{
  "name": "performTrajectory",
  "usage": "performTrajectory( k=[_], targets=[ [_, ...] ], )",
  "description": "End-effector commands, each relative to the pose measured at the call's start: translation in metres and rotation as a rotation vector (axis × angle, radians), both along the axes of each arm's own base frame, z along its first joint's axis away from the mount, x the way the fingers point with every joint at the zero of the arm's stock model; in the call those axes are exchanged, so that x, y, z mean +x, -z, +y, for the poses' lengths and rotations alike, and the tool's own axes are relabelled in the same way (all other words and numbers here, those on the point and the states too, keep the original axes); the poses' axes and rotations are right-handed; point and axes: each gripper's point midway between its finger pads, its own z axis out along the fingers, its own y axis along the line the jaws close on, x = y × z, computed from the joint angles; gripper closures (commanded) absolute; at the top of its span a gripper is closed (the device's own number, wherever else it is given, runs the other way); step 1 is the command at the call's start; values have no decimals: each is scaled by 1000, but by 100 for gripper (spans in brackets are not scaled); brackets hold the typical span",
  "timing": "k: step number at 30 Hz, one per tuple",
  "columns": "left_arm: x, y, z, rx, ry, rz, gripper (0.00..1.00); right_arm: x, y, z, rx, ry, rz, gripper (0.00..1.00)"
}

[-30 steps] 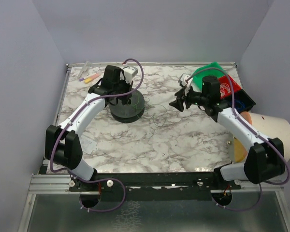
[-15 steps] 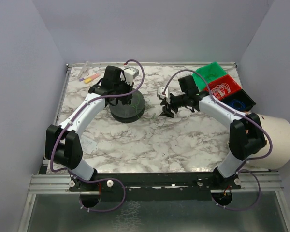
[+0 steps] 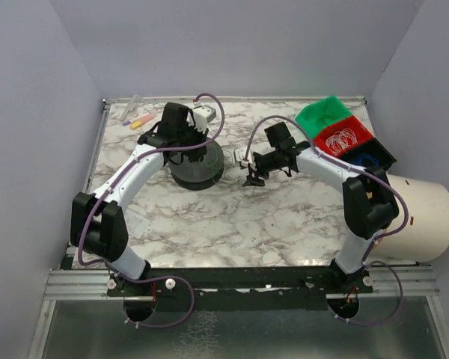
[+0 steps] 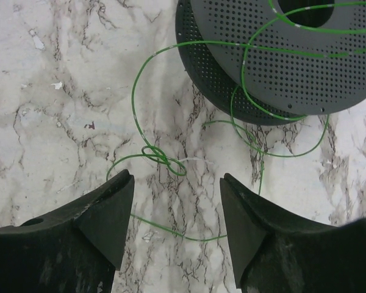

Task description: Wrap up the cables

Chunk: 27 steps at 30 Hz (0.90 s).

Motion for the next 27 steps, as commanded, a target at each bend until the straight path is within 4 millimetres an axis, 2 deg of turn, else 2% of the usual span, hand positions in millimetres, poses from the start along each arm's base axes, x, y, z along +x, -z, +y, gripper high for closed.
performTrajectory(
  k=[1, 6, 11, 17, 23, 27],
  targets=[
    [-7, 2, -3, -10, 22, 10, 99, -12, 4, 13, 22, -86, -47, 37],
    [-5, 6, -4, -10, 19, 23, 99, -11, 9, 23, -12, -107, -101, 40],
    [-6, 11, -3, -6, 21, 30, 99, -9, 16, 24, -45, -107, -96, 50],
    [-6, 12, -4, -6, 28, 32, 99, -16, 9, 12, -131, -130, -38, 44],
    [-7, 13, -3, 2, 35, 27, 99, -3, -5, 0, -191, -141, -3, 43],
    [-7, 15, -3, 3, 36, 33, 99, 2, -2, -5, -234, -180, 3, 44]
  ],
)
